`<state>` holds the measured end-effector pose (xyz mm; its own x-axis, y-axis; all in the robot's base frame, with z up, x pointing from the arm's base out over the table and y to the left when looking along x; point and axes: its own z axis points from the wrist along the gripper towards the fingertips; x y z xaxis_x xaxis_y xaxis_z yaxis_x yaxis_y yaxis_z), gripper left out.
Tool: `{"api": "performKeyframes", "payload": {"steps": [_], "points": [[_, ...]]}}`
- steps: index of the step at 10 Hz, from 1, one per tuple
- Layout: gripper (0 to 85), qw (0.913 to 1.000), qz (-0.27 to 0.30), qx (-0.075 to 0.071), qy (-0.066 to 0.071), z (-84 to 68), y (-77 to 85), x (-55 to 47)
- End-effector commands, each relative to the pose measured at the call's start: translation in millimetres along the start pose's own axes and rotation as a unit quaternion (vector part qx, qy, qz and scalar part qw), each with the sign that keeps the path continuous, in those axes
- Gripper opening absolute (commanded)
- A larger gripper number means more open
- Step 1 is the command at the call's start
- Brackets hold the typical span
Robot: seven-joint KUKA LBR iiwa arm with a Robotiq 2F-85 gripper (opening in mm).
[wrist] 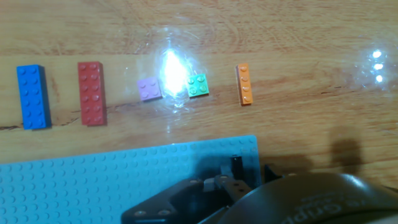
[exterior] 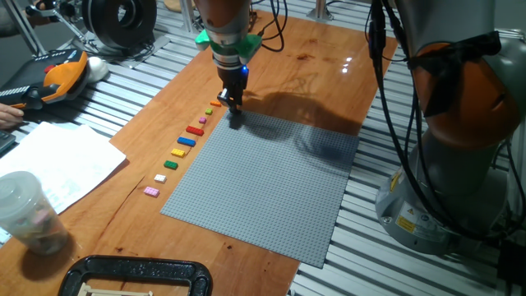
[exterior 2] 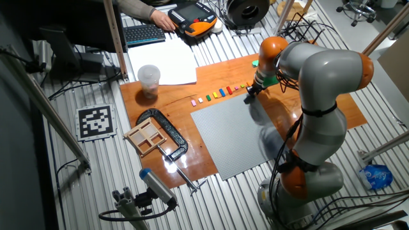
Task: Build with small Lego blocks
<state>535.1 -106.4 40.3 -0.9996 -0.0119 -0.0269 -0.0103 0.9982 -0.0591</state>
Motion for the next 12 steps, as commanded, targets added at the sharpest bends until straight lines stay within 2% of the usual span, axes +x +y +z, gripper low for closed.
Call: {"api": "performKeyframes", "payload": {"steps": [1,3,4,12], "points": [[17.0,1.0000,-0.001,0.002,0.003,-2.1,0.7,0.3],[17.0,1.0000,-0.006,0.003,0.007,-3.2,1.5,0.6],[0.0,0.9999,-0.007,0.002,0.008,-3.3,1.7,0.7],[0.0,0.9999,-0.011,-0.002,0.007,7.3,3.3,-0.3]]}}
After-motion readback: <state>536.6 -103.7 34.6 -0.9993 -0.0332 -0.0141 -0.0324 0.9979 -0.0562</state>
